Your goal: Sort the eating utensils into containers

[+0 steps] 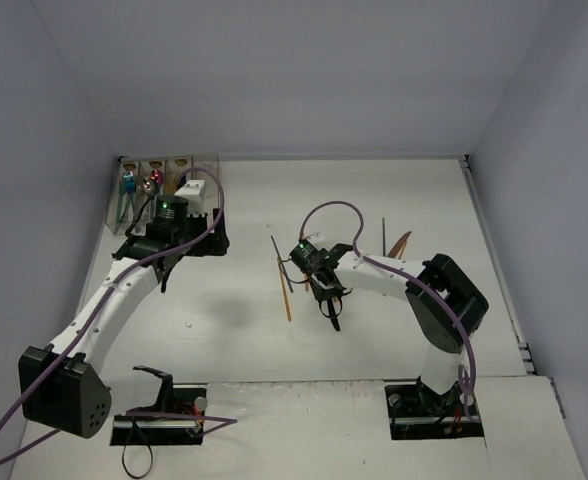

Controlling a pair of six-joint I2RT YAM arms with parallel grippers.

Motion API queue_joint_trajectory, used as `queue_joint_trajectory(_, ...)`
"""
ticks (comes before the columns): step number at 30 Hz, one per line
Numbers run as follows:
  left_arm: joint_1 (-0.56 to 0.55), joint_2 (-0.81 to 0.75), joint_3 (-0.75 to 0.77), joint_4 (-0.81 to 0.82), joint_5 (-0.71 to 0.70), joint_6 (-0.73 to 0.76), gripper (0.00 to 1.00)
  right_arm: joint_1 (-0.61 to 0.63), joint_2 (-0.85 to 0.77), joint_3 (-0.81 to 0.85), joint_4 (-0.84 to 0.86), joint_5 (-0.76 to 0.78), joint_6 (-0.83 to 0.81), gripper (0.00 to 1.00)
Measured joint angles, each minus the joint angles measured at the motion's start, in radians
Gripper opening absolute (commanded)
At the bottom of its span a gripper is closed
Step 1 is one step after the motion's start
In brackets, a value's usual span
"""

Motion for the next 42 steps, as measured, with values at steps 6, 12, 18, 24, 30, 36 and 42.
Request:
queue_joint_trajectory(6, -0.001, 0.004, 0.000, 0.003, 0.014, 0.000, 0.77, 0.000, 0.000, 0.000, 0.003, -0.009, -0.004, 0.00)
queue_joint_trajectory(12, -0.005, 0.009, 0.000, 0.006, 0.033, -0.001, 0.77, 0.000, 0.009, 0.008, 0.010, -0.020, -0.004, 0.03)
queue_joint_trajectory(18, -0.008, 0.010, 0.000, 0.007, 0.038, -0.003, 0.77, 0.000, 0.014, 0.011, 0.020, -0.020, 0.004, 0.18)
queue_joint_trajectory(24, -0.008, 0.011, 0.000, 0.007, 0.040, -0.003, 0.77, -0.001, 0.010, -0.014, 0.050, -0.020, 0.025, 0.28)
queue_joint_trajectory(30, -0.008, 0.015, 0.000, 0.008, 0.044, -0.004, 0.77, -0.016, -0.016, -0.049, 0.082, -0.033, 0.042, 0.33)
queue_joint_trajectory(36, -0.008, 0.020, 0.000, 0.009, 0.045, -0.004, 0.77, -0.025, -0.033, -0.074, 0.110, -0.053, 0.059, 0.28)
queue_joint_trajectory(42, -0.008, 0.026, 0.000, 0.009, 0.045, -0.004, 0.77, -0.026, -0.040, -0.087, 0.137, -0.094, 0.073, 0.24)
